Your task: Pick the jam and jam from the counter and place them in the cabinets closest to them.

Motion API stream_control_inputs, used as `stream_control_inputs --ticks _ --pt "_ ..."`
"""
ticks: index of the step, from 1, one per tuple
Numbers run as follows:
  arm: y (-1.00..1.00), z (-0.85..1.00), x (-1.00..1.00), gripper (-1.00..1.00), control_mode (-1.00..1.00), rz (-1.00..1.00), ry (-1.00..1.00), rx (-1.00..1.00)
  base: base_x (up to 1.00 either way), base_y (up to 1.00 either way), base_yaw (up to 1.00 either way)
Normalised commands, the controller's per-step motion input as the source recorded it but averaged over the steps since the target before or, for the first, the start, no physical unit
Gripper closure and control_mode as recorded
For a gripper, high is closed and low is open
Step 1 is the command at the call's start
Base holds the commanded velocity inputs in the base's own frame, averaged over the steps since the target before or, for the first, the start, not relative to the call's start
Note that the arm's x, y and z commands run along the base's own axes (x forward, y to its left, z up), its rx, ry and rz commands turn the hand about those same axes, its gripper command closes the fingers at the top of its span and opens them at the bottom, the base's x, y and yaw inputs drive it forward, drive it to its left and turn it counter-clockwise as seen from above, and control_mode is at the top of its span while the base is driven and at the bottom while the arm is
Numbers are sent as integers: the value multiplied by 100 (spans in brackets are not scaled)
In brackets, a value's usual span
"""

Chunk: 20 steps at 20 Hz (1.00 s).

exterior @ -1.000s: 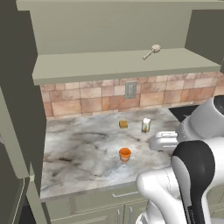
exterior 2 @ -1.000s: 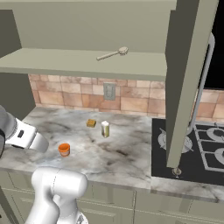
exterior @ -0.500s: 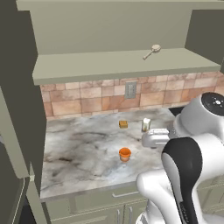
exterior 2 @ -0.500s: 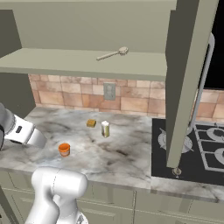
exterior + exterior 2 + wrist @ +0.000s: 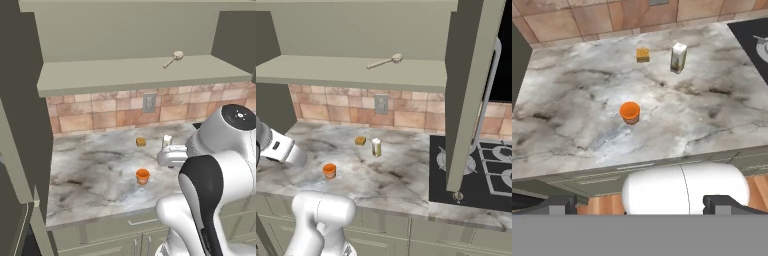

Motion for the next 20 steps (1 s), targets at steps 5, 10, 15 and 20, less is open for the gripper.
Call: stream_control_inputs --ticks 5,10,15,20 --pt "0 -8 2 -100 -100 0 0 0 0 0 0" --pt "1 -18 12 -100 -100 0 0 0 0 0 0" --pt "0 -17 16 -100 -100 0 0 0 0 0 0" --pt "0 -16 16 -100 -100 0 0 0 0 0 0"
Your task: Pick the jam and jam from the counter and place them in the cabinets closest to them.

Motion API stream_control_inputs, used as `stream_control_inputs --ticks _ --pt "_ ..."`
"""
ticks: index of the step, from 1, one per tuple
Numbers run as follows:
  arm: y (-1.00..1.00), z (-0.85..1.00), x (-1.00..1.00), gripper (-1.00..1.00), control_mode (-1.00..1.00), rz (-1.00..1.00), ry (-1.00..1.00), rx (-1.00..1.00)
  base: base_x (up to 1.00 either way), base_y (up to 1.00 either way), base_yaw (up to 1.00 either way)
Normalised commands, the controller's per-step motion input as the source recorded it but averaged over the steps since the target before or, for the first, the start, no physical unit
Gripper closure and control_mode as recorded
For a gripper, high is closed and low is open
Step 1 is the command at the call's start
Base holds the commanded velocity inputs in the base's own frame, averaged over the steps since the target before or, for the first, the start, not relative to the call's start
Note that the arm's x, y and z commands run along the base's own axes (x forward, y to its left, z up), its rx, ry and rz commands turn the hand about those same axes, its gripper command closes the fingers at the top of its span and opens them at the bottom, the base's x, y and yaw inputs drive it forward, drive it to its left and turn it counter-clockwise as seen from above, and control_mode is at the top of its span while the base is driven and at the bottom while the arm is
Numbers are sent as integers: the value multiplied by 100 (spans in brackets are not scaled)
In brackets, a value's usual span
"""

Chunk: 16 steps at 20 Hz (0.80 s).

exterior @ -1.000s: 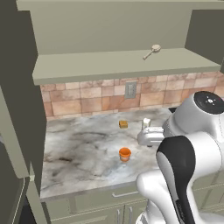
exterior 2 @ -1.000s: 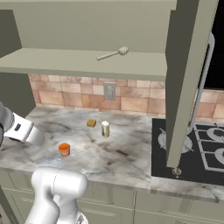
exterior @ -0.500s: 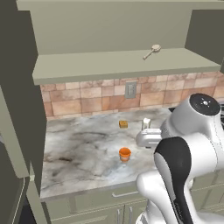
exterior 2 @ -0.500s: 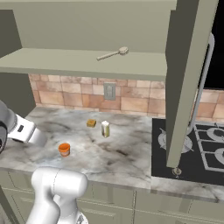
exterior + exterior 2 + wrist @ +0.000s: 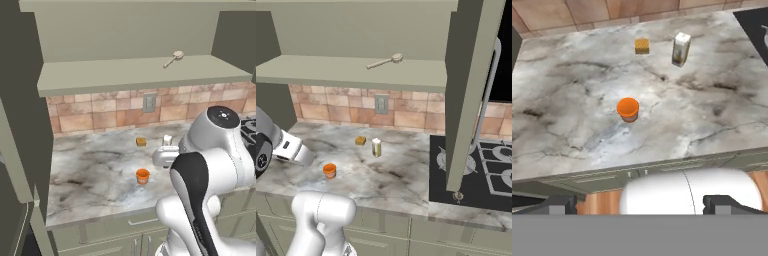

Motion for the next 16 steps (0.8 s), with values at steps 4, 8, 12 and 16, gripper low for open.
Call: stream_control_inputs --ticks 4,8,12,16 --pt "2 -17 14 -100 -100 0 0 0 0 0 0" --pt "4 -17 14 -100 -100 0 0 0 0 0 0" --pt "3 -18 14 -100 -100 0 0 0 0 0 0" --pt "2 -18 17 -100 -100 0 0 0 0 0 0"
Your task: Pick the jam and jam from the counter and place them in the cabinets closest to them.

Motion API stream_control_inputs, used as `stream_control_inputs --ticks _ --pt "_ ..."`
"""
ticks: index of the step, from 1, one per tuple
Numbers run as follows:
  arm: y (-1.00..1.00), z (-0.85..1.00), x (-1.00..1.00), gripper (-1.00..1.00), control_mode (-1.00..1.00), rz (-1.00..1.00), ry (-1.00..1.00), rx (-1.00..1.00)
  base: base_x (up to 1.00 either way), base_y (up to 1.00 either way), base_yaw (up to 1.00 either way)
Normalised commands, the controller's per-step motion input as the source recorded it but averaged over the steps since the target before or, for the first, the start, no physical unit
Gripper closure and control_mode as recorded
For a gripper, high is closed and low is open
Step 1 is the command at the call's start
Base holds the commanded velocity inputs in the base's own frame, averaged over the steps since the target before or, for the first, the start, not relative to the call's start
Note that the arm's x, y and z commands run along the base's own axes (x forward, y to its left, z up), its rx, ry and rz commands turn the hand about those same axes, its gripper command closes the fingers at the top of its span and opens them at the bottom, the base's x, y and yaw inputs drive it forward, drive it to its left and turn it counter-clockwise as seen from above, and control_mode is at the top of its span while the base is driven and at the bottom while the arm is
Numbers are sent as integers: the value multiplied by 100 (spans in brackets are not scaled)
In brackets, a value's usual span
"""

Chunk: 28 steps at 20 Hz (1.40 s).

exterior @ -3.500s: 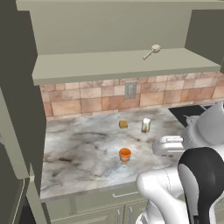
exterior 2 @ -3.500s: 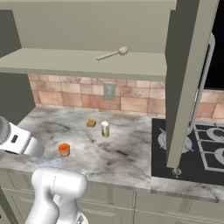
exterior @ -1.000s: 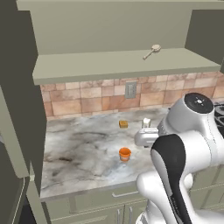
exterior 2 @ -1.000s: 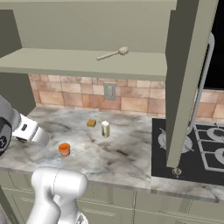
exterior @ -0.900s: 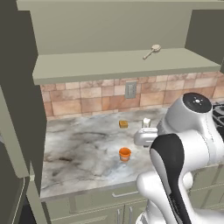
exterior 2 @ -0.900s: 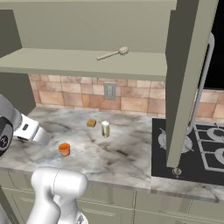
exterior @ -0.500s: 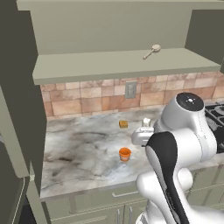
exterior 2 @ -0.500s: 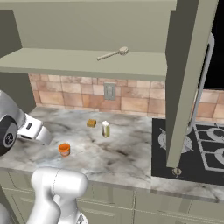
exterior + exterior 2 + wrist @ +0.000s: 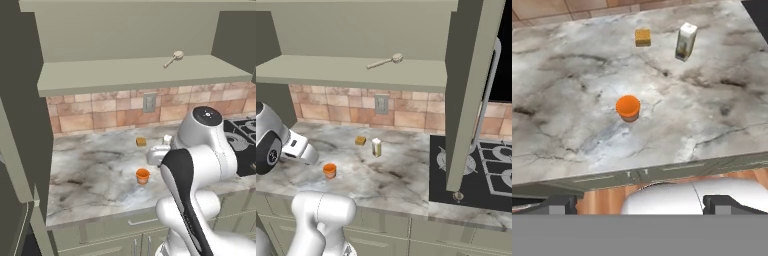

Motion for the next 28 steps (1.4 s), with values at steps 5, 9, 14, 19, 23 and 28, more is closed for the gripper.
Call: stream_control_inputs --ticks 5,9,14,19,23,28 --pt "0 -19 18 -100 -100 0 0 0 0 0 0" --pt "0 -20 15 -100 -100 0 -1 0 0 0 0" --pt "0 -23 13 -100 -100 0 -1 0 0 0 0" --pt "4 -23 14 -100 -100 0 0 0 0 0 0" --pt "1 -21 5 -100 -100 0 -1 0 0 0 0" --pt "2 -22 10 -100 -100 0 0 0 0 0 0"
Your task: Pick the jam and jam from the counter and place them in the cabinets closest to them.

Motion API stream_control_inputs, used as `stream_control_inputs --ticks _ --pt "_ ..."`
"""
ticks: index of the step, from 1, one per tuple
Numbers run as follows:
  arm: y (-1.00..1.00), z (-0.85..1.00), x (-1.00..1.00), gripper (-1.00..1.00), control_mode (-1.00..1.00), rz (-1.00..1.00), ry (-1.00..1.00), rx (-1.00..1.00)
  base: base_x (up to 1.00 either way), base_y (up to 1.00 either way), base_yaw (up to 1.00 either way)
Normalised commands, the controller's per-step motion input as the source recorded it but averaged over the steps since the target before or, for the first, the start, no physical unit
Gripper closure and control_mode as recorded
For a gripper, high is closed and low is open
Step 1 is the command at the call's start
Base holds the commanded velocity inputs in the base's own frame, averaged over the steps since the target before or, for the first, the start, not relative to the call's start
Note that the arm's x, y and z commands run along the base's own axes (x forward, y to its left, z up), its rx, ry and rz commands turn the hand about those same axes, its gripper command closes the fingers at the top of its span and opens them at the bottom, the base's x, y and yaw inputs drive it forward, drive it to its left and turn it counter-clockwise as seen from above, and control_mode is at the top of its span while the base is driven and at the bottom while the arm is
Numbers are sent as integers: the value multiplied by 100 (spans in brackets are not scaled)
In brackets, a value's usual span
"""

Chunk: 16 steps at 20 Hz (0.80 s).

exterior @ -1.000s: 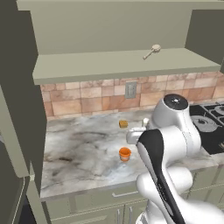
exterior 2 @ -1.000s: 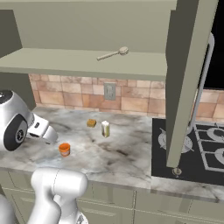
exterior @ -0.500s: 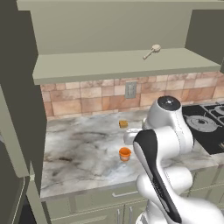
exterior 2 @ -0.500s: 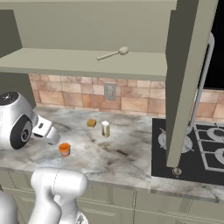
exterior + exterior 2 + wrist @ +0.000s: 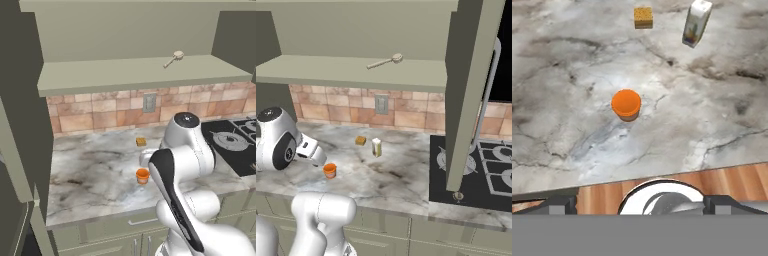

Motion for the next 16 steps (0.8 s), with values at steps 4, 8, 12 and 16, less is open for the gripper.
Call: stream_control_inputs --ticks 4,8,12,16 --pt "0 -22 7 -100 -100 0 -1 0 0 0 0" --pt "0 -22 11 -100 -100 0 -1 0 0 0 0" --pt "0 -22 13 -100 -100 0 -1 0 0 0 0" --pt "0 -23 17 -100 -100 0 -2 0 0 0 0"
